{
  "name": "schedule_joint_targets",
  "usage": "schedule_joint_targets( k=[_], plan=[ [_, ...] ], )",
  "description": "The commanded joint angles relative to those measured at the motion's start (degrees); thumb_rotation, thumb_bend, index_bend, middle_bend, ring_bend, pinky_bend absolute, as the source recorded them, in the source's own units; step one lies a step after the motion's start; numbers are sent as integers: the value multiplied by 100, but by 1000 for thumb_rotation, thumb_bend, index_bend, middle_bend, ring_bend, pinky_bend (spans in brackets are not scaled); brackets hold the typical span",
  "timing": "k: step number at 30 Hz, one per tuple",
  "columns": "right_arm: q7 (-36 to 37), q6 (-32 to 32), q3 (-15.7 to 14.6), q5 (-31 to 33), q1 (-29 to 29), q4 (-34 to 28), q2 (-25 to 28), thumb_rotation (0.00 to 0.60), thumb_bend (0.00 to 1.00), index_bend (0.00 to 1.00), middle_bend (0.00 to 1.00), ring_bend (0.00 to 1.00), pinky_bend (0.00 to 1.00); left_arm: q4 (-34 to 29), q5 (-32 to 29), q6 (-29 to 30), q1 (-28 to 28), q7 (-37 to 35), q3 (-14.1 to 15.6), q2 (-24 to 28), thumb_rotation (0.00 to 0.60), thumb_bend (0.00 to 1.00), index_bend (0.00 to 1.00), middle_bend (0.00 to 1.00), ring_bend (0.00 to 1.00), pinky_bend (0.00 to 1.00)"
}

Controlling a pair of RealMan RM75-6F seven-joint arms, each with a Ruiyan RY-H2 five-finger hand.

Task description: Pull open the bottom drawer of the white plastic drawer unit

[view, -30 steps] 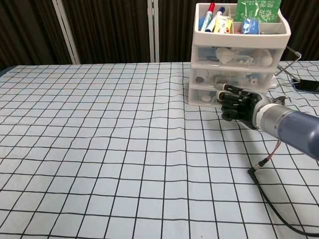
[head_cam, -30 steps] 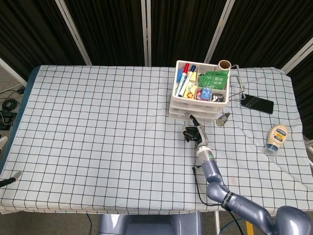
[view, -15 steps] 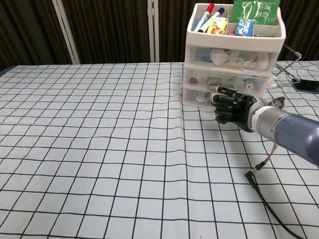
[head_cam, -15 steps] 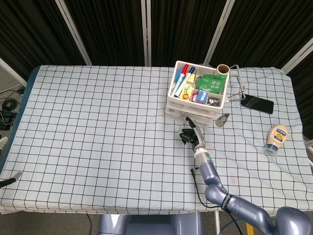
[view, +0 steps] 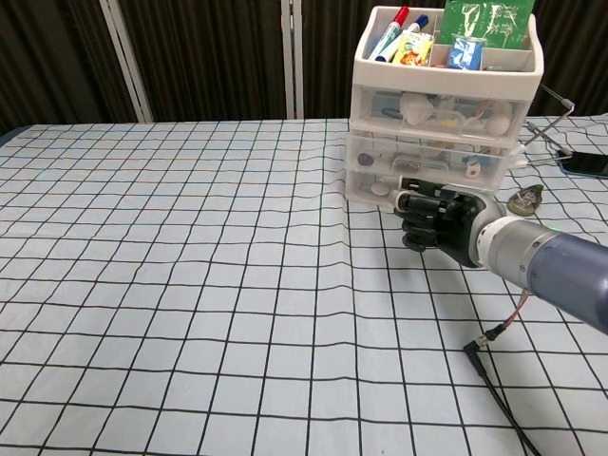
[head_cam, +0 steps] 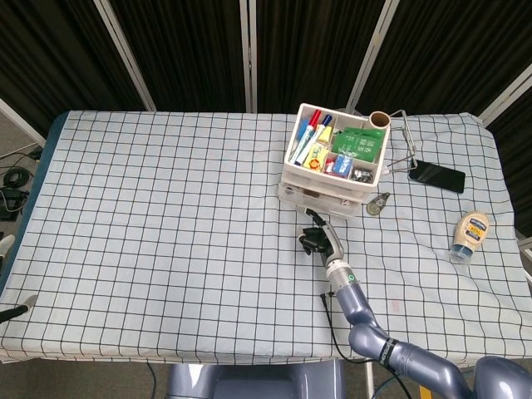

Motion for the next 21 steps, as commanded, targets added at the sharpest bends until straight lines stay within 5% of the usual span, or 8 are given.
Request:
schedule_joint_targets(
  k=[1,11,16,21],
  plan=[
    [7,41,-54,-77,-62,-146,48,600,499,268,933,969,863,-10,10,-2,1,21,8,-3,600,14,0,0,0,0],
    [-229,404,-394,-666,-273,-635,262,600,463,251,919,959,858,-15,45,-5,-4,73,24,-26,600,16,0,0,0,0],
    [-1185,1194,-800,-1486,-397,-1006,538,600,461,222,907,951,848,-13,71,8,-2,90,32,-35,600,18,0,0,0,0],
    [-2086,1270,-892,-1406,-354,-1552,987,600,428,201,894,939,838,-2,143,88,27,99,48,-48,600,18,0,0,0,0]
  ],
)
